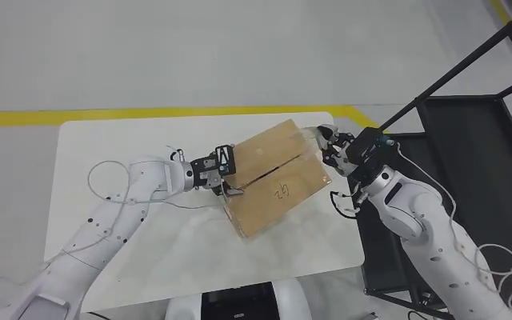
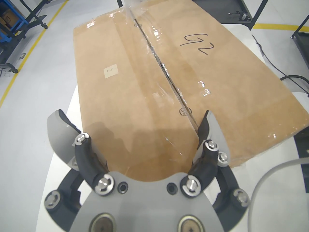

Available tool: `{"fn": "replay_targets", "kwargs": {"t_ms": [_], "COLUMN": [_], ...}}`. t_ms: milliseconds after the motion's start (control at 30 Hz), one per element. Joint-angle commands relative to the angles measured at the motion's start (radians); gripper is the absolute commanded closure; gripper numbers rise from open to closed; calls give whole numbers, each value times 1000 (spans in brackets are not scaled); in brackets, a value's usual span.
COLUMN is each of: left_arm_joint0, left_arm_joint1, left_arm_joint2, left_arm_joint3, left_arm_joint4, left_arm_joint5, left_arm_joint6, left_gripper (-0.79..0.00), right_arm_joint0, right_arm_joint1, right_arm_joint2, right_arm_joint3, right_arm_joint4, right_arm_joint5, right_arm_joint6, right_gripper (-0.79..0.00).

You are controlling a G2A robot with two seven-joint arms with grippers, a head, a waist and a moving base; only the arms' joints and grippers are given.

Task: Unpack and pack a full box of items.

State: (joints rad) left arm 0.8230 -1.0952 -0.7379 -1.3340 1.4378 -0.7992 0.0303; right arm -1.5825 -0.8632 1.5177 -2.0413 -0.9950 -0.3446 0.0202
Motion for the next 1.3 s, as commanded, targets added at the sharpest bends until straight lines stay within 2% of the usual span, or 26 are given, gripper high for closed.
{"fn": "replay_targets", "kwargs": {"t_ms": [0, 467, 600, 767, 1000, 1267], "left_arm_joint0": [-1, 10, 11, 10, 10, 32], "left_arm_joint1": [-1, -13, -17, -21, -24, -13], "left_arm_joint2": [0, 2, 3, 1, -10, -56], "left_arm_joint3": [7, 34, 33, 30, 20, -30], "left_arm_joint4": [10, -6, -8, -15, -17, -14], "left_arm_joint5": [0, -28, -34, -41, -51, -52], "left_arm_joint6": [16, 9, 4, 8, 15, 75], "left_gripper": [-785, -785, -785, -785, -785, -785], "right_arm_joint0": [2, 17, 19, 64, 170, 225], "right_arm_joint1": [-2, -22, -26, -36, -62, -86], "right_arm_joint2": [6, 48, 35, -70, -232, -333], "right_arm_joint3": [-5, -50, -74, -57, 27, 77], "right_arm_joint4": [-1, 7, -16, -44, -68, -99], "right_arm_joint5": [2, 84, 90, 61, 65, 84], "right_arm_joint6": [1, -62, -43, 24, 55, 76], "right_gripper": [0, 0, 0, 0, 0, 0]}}
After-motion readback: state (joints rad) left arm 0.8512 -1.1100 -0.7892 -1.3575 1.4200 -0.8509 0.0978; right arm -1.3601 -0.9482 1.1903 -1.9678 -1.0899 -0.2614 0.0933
